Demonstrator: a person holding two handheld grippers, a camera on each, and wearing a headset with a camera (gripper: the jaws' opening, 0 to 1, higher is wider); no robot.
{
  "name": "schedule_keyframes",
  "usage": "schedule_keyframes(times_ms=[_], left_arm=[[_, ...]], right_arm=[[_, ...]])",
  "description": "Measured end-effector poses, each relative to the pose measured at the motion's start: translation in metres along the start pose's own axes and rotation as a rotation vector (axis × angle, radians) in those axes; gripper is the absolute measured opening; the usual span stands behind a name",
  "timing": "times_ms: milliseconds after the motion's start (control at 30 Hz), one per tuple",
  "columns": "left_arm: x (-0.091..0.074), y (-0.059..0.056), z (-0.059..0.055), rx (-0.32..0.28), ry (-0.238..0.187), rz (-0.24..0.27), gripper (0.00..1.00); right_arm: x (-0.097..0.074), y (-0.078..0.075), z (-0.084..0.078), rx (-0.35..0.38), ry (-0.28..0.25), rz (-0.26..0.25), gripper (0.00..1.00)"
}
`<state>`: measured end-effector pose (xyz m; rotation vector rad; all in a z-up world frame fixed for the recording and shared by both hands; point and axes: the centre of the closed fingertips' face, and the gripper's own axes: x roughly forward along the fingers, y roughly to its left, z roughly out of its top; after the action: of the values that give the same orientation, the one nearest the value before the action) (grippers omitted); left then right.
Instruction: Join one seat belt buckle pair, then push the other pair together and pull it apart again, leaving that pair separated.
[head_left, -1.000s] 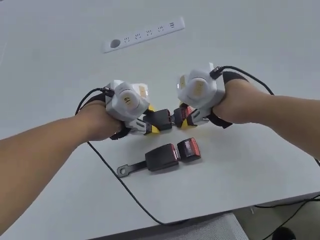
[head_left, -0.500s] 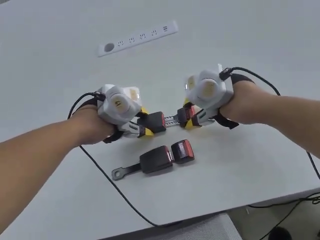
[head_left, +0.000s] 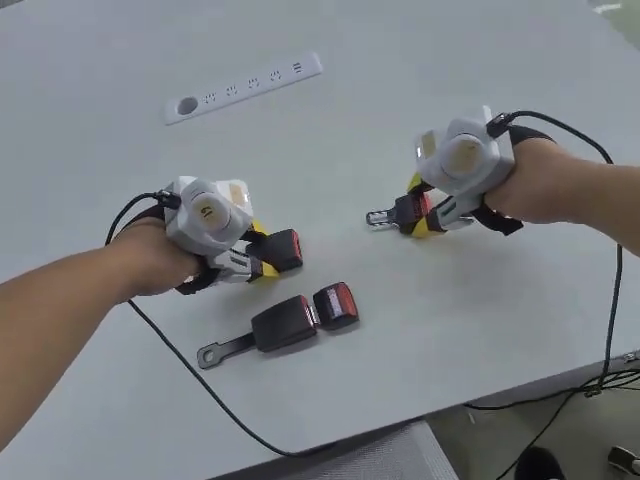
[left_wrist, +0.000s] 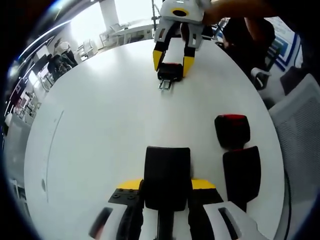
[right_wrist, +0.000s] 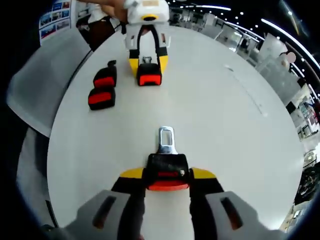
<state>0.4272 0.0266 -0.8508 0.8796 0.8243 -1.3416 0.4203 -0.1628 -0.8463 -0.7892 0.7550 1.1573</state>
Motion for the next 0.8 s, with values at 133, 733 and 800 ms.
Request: schedule_keyframes(times_ms=[133, 733, 800], left_arm=[[0.0, 0.0, 0.0, -0.009, 0.013, 0.008, 0.35], [-0.023, -0.001, 0.006, -0.063, 0.015, 0.109, 0.47], [-0.034, -0.002, 0.011, -0.079, -0.014, 0.151, 0.51]], right_arm=[[-0.005, 0.002, -0.008, -0.025, 0.022, 0.006, 0.33], [-0.046, -0.016, 0.011, 0.165, -0.147, -0.148, 0.61], [-0.058, -0.012, 0.024, 0.168, -0.199, -0.178, 0.68]])
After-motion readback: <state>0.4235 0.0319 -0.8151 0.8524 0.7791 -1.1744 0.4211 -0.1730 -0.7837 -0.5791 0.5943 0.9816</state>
